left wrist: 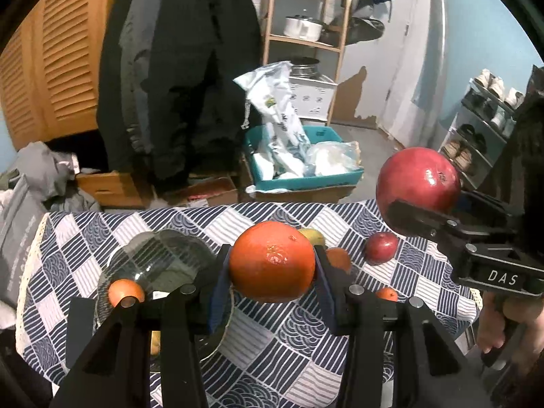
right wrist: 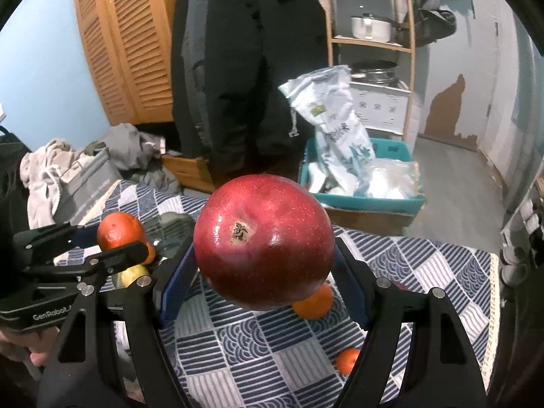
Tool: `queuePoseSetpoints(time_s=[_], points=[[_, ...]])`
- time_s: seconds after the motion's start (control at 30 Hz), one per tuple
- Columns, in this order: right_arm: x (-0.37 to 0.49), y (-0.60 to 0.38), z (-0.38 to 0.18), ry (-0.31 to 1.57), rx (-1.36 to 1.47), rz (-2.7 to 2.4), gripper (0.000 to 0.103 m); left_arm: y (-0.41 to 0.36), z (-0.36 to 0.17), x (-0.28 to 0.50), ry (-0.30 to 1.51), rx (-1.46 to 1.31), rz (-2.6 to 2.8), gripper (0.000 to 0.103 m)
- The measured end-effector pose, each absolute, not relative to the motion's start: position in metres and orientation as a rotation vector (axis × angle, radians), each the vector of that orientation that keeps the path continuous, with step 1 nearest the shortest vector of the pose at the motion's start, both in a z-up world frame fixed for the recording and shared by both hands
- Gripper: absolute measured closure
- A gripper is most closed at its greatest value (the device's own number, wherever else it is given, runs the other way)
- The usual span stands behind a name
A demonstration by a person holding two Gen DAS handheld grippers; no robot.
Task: Organize fruits
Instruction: 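Carry the apple and tangerine to the glass bowl with the right and left grippers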
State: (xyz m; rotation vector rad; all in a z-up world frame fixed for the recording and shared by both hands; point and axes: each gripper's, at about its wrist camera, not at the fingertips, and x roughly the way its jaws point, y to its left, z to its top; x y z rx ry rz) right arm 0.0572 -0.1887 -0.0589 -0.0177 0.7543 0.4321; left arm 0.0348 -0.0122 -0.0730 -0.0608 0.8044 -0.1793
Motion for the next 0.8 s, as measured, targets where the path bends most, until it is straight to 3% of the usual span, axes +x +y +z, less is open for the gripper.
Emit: queuePoseSetpoints(time_s=[0.8], points=[[0.093, -0.082, -0.119, 0.925, -0.071, 0.582, 0.026, 0.073, -0.128, 0.041, 0.924, -0.132, 0.010, 0.057]])
